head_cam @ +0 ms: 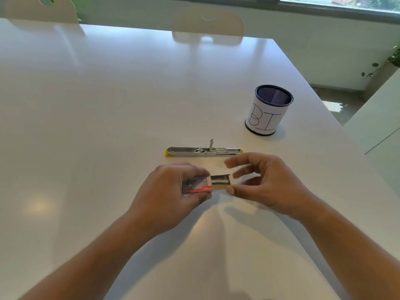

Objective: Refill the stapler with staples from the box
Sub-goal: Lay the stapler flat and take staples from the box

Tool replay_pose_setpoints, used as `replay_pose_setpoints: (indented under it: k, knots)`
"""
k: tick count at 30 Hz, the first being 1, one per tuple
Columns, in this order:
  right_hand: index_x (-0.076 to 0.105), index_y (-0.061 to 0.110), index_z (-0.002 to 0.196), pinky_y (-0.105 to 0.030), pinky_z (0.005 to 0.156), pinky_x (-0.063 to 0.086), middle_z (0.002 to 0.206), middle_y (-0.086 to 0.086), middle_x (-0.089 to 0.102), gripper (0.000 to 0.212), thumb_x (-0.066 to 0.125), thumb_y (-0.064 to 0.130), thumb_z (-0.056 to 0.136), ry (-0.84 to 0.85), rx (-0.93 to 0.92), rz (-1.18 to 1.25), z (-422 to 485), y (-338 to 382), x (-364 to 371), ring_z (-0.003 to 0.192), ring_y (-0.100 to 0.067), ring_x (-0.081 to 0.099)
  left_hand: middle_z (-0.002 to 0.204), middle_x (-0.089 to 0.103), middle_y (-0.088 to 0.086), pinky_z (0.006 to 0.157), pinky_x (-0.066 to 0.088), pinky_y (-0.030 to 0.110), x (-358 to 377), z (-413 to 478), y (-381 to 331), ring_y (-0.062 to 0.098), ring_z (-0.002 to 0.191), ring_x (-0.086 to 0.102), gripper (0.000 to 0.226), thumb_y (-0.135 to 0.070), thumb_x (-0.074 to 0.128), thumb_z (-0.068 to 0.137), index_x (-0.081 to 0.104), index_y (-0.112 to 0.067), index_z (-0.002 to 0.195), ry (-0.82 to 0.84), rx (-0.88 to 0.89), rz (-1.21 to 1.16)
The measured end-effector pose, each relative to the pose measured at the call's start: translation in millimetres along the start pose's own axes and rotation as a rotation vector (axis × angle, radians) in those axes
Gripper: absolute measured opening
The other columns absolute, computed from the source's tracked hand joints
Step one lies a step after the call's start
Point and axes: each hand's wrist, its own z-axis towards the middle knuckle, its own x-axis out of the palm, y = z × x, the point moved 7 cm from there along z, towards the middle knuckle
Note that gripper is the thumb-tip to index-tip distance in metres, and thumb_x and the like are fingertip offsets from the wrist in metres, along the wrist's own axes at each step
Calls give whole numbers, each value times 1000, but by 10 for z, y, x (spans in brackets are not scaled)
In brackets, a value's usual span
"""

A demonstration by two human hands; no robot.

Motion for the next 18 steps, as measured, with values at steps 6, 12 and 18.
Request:
replay_pose_setpoints:
  k: [6,12,18]
  knots:
    - [76,35,81,-19,60,45,78,17,63,8,73,29,77,-37,-253,-605,26,369,128,70,-4,55,89,68,-20,72,55,32,25,0,31,5,80,65,31,-38,76,73,74,-31,103,0,-19,40]
    - [74,34,84,-30,64,51,88,13,66,10,66,34,78,-23,-202,-873,97,412,295,80,-14,61,87,68,-17,73,54,35,55,-2,37,8,81,63,31,-38,74,70,75,-31,100,5,-29,40]
    - [73,32,84,-32,61,54,87,12,65,13,67,42,79,-30,-256,-955,130,453,340,77,-18,63,87,68,-17,75,53,35,58,-3,55,8,83,63,32,-38,76,71,75,-30,102,9,-36,39]
